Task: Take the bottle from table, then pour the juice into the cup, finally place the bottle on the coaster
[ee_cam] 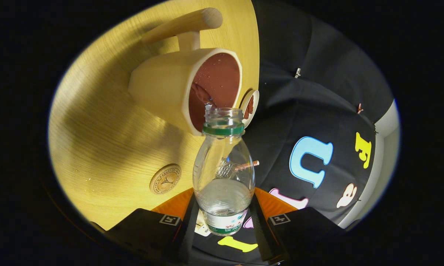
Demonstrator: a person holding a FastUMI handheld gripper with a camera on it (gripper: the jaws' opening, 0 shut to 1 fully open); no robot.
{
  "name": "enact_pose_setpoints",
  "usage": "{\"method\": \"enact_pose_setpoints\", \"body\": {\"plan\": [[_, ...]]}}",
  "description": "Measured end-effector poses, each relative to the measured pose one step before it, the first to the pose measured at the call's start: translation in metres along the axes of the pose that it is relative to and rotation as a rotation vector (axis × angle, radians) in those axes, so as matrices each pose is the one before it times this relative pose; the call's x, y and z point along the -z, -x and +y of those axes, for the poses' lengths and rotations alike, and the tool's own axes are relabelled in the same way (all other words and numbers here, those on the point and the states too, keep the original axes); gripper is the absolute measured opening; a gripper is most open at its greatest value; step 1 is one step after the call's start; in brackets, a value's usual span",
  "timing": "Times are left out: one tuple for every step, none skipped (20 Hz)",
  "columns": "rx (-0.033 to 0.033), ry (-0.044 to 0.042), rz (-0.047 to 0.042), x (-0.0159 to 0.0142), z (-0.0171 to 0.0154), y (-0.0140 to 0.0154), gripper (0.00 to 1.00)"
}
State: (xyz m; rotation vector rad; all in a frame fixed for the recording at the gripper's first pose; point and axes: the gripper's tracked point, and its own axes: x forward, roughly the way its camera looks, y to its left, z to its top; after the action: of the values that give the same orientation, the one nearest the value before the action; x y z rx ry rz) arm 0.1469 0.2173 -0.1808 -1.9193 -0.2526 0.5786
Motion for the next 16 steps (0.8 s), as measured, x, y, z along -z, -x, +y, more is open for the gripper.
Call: {"method": "enact_pose_setpoints", "body": {"plan": [[0.00025,0.00957,-0.00132,-0.00041,-0.00079,0.00045,0.72],[0.00133,0.01022,-0.00143,0.00029,-0.00045,0.001,0.72],[0.0021,0.00962,-0.00095,0.00027,-0.00092,0.00076,0.72],[0.00174,0.00644,-0.00063,0.00072,-0.00073,-0.00023,0.72],[0.00248,0.00467,0.00206,0.00025,-0.0008,0.00133,0.72],[0.00232,0.00287,0.00362,0.00056,-0.00142,-0.00008,0.72],[0.00165,0.00148,0.0026,0.00101,-0.00138,0.00002,0.72],[0.00505,0.00362,0.00157,0.00123,-0.00221,0.00006,0.72],[0.00462,0.00418,0.0017,0.00079,-0.00278,0.00071,0.72],[0.00642,0.00454,0.00143,0.00097,-0.00264,-0.00024,0.72],[0.00625,0.00603,0.00032,0.00079,-0.00262,0.00012,0.72],[0.00779,0.00638,-0.00104,0.00096,-0.00327,-0.00382,0.72],[0.00726,0.00507,-0.00203,0.00104,-0.00319,-0.00052,0.72],[0.00972,0.00358,-0.00237,-0.00012,-0.00465,0.00046,0.72],[0.00368,0.00528,0.00047,0.0003,-0.00228,-0.00004,0.72],[0.00614,0.00815,-0.00297,-0.00121,-0.00316,-0.0007,0.72]]}}
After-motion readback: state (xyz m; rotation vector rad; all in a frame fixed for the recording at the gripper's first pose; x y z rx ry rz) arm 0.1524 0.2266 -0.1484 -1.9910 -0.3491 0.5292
